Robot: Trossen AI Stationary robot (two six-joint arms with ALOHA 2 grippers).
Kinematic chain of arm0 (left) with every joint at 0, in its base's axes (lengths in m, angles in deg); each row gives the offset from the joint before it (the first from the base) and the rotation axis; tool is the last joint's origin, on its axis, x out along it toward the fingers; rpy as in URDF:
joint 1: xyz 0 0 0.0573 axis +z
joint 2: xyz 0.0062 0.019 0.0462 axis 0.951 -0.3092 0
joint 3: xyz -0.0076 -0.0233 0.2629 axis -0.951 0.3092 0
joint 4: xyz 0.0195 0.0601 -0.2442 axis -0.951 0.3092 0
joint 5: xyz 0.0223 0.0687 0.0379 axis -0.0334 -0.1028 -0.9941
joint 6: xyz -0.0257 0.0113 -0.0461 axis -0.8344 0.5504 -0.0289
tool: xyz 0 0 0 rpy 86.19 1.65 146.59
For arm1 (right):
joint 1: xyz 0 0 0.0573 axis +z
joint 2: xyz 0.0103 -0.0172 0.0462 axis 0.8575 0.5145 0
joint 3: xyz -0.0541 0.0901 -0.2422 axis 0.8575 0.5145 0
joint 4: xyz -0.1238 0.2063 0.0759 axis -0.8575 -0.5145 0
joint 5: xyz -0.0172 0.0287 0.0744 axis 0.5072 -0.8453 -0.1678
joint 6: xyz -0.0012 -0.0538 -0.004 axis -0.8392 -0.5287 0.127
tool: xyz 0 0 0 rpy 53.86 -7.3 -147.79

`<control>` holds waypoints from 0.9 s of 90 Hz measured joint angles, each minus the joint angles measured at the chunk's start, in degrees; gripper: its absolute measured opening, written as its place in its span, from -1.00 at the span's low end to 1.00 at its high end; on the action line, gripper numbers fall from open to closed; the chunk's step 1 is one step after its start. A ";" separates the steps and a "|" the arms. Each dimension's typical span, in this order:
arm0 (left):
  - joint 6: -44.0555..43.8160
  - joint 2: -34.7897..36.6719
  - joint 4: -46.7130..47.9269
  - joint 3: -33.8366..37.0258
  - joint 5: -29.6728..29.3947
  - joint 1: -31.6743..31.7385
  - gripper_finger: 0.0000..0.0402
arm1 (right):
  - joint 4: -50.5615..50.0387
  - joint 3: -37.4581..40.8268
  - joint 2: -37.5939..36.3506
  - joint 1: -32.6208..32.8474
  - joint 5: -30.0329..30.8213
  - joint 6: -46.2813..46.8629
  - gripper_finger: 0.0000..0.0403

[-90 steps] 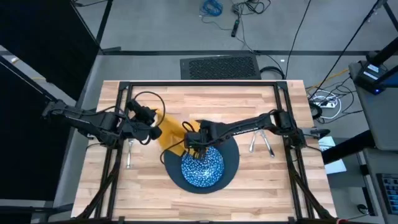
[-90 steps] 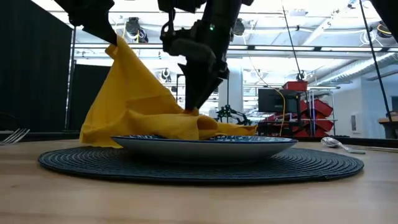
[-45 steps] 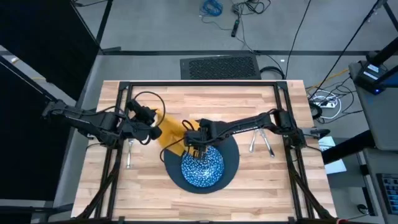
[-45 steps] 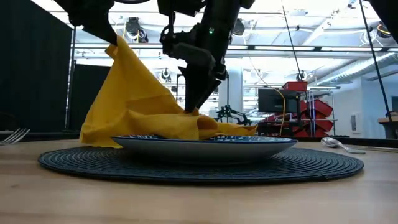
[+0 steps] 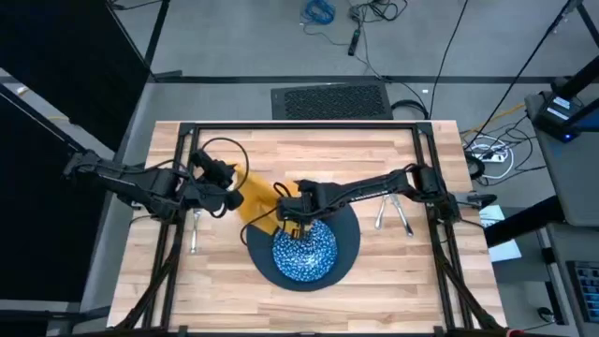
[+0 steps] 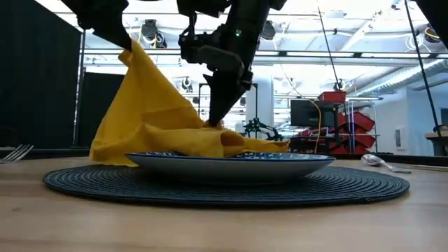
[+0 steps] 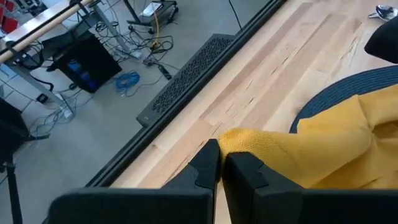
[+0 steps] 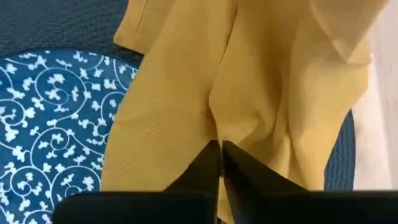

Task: Set table place
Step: Fold the yellow table napkin

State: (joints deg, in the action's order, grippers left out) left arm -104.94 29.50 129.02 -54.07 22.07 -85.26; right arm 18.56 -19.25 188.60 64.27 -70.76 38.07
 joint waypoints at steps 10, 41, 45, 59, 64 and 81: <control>0.00 0.00 0.00 0.00 0.00 0.00 -1.00 | 0.63 -0.02 0.00 0.00 0.29 -1.05 -1.00; 5.06 0.16 -6.27 0.00 -1.15 0.02 -1.00 | -17.83 -6.62 -5.64 0.23 22.55 1.39 -1.00; 6.52 0.20 -8.14 -0.11 -1.09 0.02 -1.00 | -18.72 -6.79 -7.25 0.51 25.66 2.15 -1.00; 10.81 0.24 -13.32 -1.76 -0.36 0.00 -1.00 | -21.96 -6.84 -13.76 1.60 35.98 5.38 -1.00; 11.91 0.24 -14.60 -2.14 -0.35 0.02 -1.00 | -24.19 -6.84 -15.90 2.15 39.51 7.39 -1.00; 13.72 0.24 -16.08 -4.25 -0.29 0.02 -1.00 | -30.27 -6.84 -22.86 2.82 48.55 12.83 -1.00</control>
State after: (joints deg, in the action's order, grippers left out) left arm -91.22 29.74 112.95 -58.32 21.77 -85.25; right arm -11.71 -26.09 165.75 67.09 -22.21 50.90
